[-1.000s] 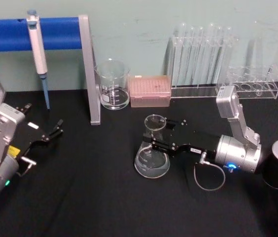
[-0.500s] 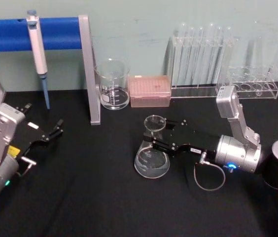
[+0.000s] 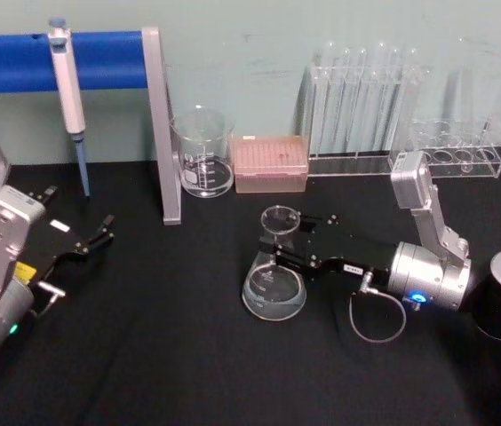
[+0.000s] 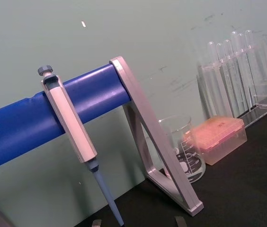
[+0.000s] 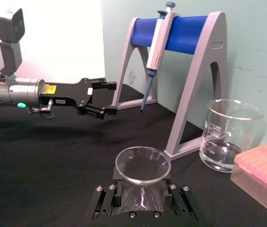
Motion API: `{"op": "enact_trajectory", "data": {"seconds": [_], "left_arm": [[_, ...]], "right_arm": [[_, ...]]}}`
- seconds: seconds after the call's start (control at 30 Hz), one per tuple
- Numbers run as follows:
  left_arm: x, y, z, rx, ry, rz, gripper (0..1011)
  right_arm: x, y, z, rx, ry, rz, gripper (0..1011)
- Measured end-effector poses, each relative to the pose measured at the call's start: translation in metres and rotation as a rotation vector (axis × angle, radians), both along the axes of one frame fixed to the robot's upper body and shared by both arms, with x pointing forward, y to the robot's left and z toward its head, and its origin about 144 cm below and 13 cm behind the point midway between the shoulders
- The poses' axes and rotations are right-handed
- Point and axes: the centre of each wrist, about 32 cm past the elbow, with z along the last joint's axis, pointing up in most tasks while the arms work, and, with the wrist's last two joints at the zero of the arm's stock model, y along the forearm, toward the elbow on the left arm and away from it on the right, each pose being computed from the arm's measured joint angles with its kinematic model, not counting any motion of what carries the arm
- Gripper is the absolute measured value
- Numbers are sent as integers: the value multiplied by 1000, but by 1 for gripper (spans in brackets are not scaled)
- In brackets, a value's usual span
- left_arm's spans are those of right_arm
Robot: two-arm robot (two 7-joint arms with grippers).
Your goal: Grasp the erlenmeyer flask with one hand, shake it three times, then place it back.
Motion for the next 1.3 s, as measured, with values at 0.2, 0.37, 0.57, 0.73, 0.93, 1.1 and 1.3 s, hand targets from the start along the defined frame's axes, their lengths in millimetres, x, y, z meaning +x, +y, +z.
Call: {"op": "enact_trajectory", "data": {"seconds": [0.2, 0.37, 0.57, 0.73, 0.93, 1.1, 1.3], "left_arm": [[0, 0, 0, 0, 0, 0, 1001], [0, 0, 0, 0, 0, 0, 1001], [0, 0, 0, 0, 0, 0, 1001], [0, 0, 0, 0, 0, 0, 1001], [0, 0, 0, 0, 0, 0, 1001], [0, 0, 0, 0, 0, 0, 1001], [0, 0, 0, 0, 0, 0, 1001]], "right_arm": [[-1, -1, 1, 41, 32, -37, 457], [-3, 1, 10, 79, 21, -73, 456], [-9, 3, 25, 102, -12, -126, 456], [-16, 5, 40, 123, -59, -185, 457], [-23, 5, 49, 140, -97, -245, 456], [-28, 5, 53, 156, -117, -302, 457], [-34, 5, 55, 167, -129, -356, 457]]}}
